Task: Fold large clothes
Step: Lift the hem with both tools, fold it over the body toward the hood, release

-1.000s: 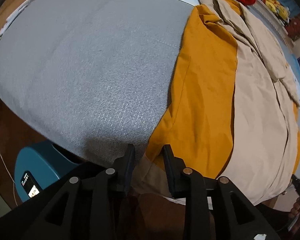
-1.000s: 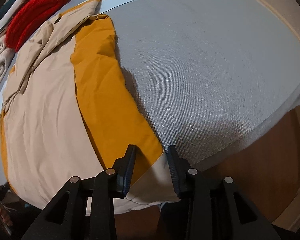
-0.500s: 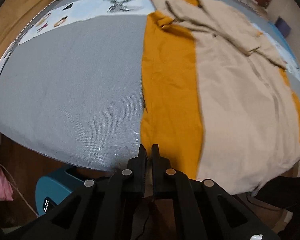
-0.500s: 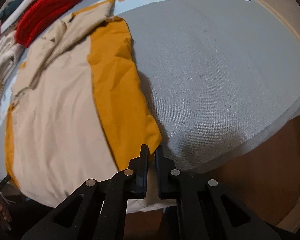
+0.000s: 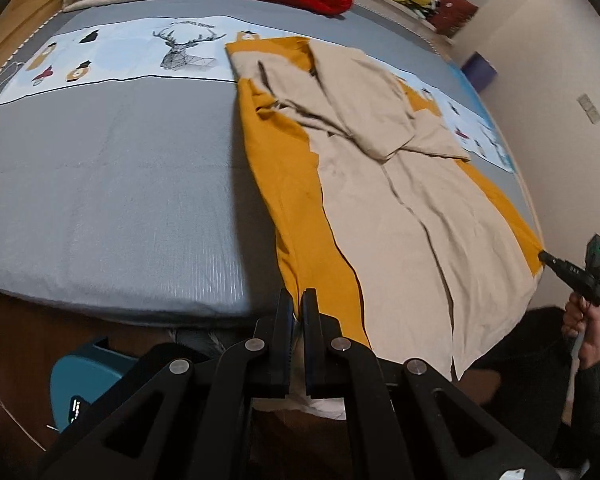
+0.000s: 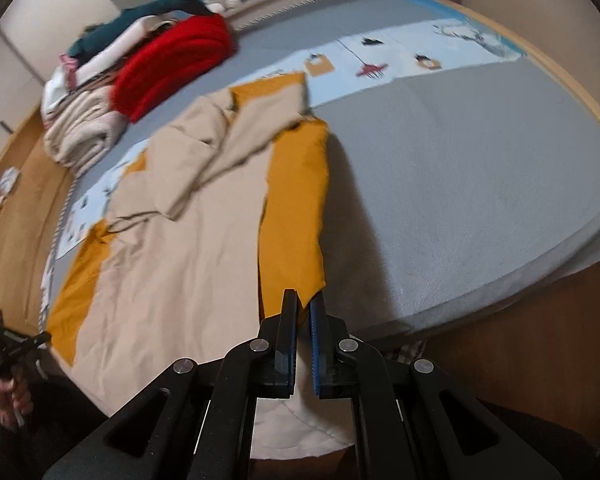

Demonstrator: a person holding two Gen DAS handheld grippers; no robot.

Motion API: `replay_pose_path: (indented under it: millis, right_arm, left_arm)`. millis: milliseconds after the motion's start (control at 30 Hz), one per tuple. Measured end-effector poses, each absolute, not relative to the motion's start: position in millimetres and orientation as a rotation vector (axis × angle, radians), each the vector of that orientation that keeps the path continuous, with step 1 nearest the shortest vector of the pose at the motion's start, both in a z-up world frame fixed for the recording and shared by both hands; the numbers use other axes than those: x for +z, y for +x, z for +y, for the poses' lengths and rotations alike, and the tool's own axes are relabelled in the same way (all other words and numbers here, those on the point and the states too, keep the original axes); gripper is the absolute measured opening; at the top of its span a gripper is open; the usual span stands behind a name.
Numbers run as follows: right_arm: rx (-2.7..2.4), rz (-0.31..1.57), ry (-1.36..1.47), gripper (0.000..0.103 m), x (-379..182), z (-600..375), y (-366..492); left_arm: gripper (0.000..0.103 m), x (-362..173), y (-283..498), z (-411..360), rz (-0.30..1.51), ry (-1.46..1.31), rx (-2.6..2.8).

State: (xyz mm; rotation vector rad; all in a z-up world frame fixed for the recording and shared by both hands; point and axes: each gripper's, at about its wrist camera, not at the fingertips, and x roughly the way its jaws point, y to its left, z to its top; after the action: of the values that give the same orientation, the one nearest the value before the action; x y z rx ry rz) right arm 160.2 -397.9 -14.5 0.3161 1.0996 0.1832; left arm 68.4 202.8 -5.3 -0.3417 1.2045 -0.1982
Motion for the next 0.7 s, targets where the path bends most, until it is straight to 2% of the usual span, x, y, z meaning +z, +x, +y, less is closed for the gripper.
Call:
replay_pose_path:
  millis: [167, 333, 467, 700]
  right_arm:
    - [0.243, 1.081, 0.342, 0.006, 25.4, -408.8, 128.2]
    - [0.262, 1.071, 0.349, 0.006, 32.9, -410.9, 121.3]
    - [0.255, 1.063, 0.352, 0.006, 24.0, -410.1, 159.9]
    - [0.254, 1.038, 0.354, 0.006, -2.4, -401.5, 291.6]
  left_arm:
    - [0.003, 14.9, 42.1, 213.5, 1.211, -0.358, -0.245]
    - [0.003, 12.0, 54.6, 222.7, 1.201, -0.406, -0.243]
    - [0.003, -5.5, 103.0, 233.8, 1.175, -0.461, -0.208]
    - [0.003, -45.9, 213.5, 258.7, 1.127, -0.565, -0.142]
